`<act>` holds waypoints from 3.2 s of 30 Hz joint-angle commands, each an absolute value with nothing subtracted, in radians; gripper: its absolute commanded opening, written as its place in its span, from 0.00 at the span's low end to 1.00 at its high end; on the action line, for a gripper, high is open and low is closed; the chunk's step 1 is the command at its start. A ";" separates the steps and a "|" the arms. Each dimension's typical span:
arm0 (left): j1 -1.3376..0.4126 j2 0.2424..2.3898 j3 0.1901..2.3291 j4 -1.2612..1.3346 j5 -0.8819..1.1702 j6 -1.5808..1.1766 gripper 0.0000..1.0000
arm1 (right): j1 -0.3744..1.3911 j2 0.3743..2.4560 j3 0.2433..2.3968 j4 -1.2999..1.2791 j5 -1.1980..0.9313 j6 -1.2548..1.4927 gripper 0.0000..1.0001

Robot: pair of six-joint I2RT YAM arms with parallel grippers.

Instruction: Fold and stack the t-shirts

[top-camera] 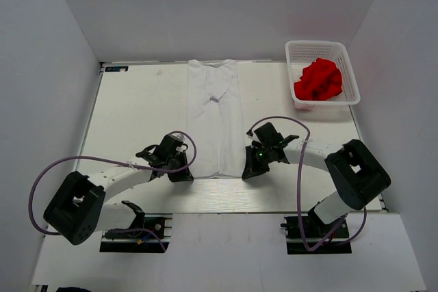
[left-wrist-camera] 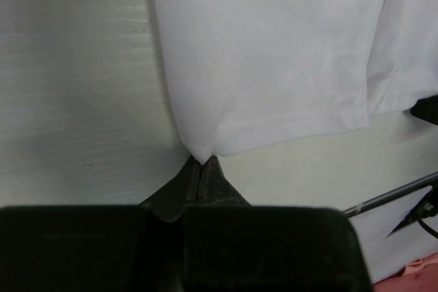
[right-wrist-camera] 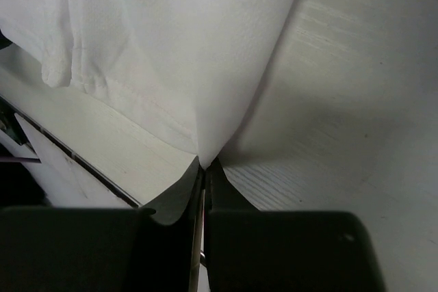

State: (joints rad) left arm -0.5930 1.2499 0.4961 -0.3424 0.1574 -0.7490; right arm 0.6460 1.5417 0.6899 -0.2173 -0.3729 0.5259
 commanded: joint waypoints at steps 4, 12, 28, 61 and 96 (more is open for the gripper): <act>-0.598 1.135 0.549 -0.394 0.074 -0.719 0.00 | 0.652 1.483 0.738 -0.193 -0.321 0.459 0.00; -0.589 1.167 0.708 -0.313 0.008 -0.667 0.00 | 0.643 1.463 0.863 -0.157 -0.155 0.390 0.00; -0.509 1.649 1.281 -0.416 -0.311 -0.595 0.00 | 0.546 1.733 1.279 -0.130 0.063 0.342 0.00; -0.279 2.199 1.938 -0.477 -0.169 -0.558 0.84 | 0.382 2.327 1.989 -0.118 -0.215 0.371 0.90; -0.305 1.822 1.034 -0.264 0.175 -0.569 0.82 | 0.397 1.959 1.144 -0.008 -0.328 0.626 0.62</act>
